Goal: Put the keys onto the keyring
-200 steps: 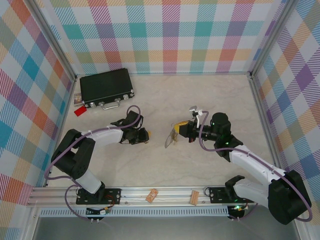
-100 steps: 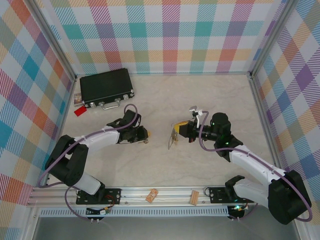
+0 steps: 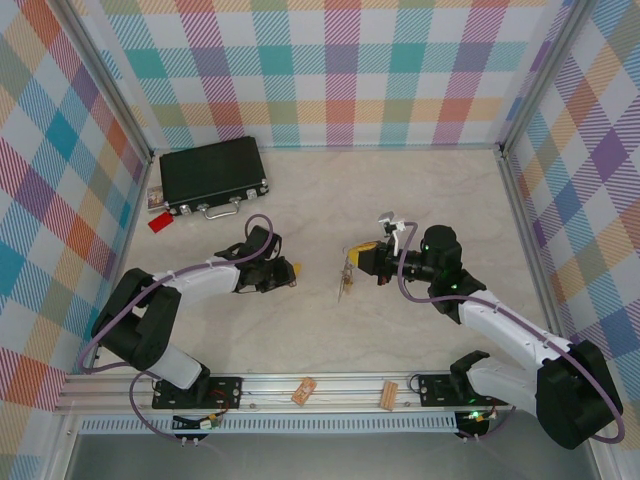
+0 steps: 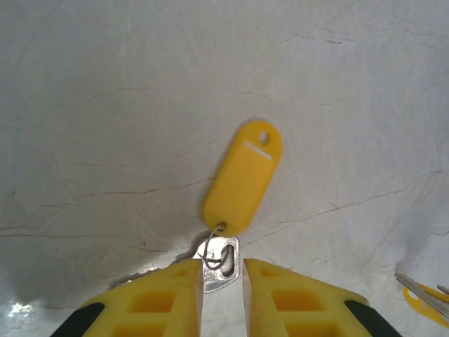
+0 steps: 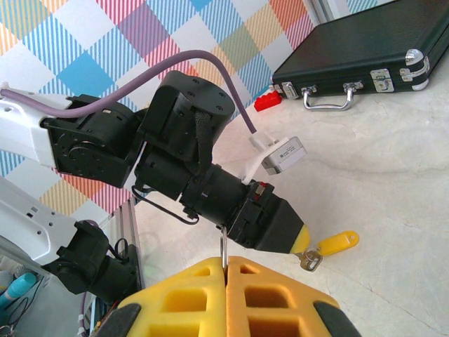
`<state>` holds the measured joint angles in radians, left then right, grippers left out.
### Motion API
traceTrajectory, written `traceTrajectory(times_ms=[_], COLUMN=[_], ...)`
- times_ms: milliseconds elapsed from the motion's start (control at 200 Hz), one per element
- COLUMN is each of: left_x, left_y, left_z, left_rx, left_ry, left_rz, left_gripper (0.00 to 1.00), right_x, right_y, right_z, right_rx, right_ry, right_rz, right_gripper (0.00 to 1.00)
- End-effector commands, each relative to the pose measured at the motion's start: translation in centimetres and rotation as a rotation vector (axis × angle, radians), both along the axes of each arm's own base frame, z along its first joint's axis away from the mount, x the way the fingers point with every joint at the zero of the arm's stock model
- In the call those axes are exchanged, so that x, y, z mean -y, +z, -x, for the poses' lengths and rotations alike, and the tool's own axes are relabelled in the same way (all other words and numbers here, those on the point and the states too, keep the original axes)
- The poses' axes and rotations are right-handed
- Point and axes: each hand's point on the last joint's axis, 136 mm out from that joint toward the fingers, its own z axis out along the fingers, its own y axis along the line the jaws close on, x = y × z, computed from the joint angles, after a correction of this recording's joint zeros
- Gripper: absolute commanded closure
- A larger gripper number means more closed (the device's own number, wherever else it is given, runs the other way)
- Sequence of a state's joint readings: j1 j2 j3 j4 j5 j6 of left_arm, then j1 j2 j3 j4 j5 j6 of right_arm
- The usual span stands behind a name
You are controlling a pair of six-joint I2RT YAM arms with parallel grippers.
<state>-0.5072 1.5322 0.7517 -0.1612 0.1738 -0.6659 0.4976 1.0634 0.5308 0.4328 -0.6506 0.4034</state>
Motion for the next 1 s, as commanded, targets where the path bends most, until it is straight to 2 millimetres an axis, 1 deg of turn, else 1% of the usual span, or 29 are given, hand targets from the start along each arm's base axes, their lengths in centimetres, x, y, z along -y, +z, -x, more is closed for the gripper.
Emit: traceTrajectory(times_ms=[0,200,385,540,620,730,995], left_x=[0.0,-0.3,-0.5,-0.1,0.1,0.1,0.5], left_y=[-0.7,-1.2,-1.3,-1.4,-1.6,-1.8,-1.4], left_z=[0.0,0.2,0.2,0.2,0.1,0.1,-0.1], left_rx=[-0.02,-0.037,-0.034,-0.036,-0.039,-0.044,-0.033], left_ry=[0.014,0.018,0.018,0.007,0.002,0.001,-0.008], left_rz=[0.015,-0.002,-0.013,-0.002,0.003,0.002,0.022], left_gripper=[0.79,0.79,0.79,0.8,0.83,0.83,0.84], right_x=[-0.1,-0.1,-0.2,-0.2,-0.2,-0.2,-0.2], right_y=[1.5,1.5,1.5,1.5,1.5,1.5,1.4], right_z=[0.3,0.3,0.4,0.3,0.3,0.3,0.3], right_rx=[0.059,0.058,0.057,0.056,0.057,0.057,0.055], right_ry=[0.018,0.018,0.02,0.019,0.019,0.018,0.018], right_rz=[-0.039,-0.039,-0.038,-0.038,-0.038,-0.038,-0.037], right_gripper=[1.0,1.0,1.0,1.0,1.0,1.0,1.0])
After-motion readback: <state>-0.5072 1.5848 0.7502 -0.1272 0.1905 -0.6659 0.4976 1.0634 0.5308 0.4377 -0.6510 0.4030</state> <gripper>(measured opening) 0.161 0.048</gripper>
